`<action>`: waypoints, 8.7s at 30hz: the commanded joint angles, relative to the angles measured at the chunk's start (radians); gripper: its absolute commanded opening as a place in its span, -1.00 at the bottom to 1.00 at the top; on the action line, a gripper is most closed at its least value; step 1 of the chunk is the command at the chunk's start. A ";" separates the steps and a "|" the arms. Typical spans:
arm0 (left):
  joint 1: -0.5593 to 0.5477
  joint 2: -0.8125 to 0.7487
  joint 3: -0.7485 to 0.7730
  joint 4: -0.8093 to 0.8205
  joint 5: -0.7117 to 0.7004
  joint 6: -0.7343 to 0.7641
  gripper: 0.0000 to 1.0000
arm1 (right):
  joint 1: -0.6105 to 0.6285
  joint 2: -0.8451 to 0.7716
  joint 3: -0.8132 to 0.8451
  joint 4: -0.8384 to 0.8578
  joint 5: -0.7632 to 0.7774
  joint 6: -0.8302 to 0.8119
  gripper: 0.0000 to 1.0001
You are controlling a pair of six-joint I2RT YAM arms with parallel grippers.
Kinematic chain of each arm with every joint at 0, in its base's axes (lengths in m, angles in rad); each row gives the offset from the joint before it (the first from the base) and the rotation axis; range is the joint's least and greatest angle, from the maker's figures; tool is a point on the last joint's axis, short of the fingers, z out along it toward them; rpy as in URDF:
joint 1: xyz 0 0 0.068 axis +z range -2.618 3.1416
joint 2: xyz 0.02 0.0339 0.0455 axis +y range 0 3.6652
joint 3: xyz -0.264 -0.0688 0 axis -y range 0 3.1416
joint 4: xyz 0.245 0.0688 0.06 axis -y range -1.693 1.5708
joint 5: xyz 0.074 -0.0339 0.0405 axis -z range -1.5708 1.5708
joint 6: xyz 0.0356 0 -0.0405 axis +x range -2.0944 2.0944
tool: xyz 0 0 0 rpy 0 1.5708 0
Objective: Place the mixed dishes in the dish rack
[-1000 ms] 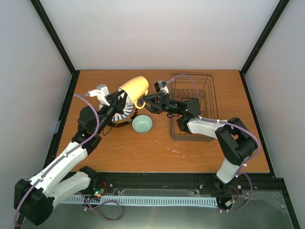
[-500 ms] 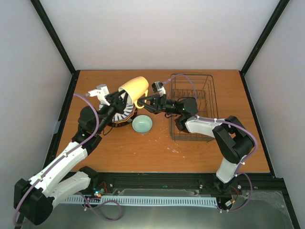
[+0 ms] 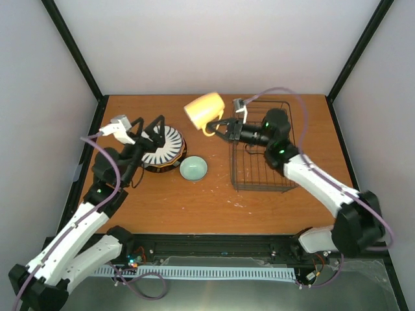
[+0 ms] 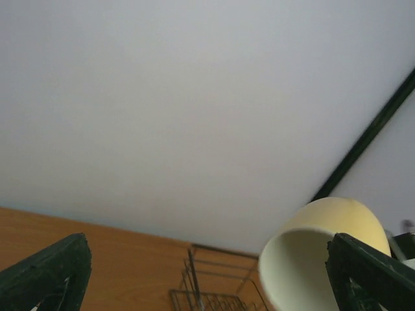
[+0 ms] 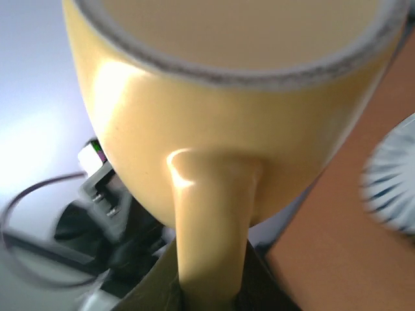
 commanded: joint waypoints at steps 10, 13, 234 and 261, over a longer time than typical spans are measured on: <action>-0.004 -0.278 -0.082 -0.242 -0.313 0.108 0.99 | -0.041 -0.327 0.335 -1.392 1.130 -0.973 -0.94; -0.004 -0.300 -0.111 -0.266 -0.329 0.096 0.99 | -0.034 -0.330 0.276 -1.438 1.214 -0.965 -0.94; 0.006 0.879 0.198 1.376 1.344 -0.865 -0.99 | -0.274 -0.334 0.102 -0.867 -0.466 -0.549 0.50; 0.004 0.895 0.212 1.370 1.351 -0.867 -0.99 | -0.137 -0.267 0.143 -0.973 -0.357 -0.644 0.50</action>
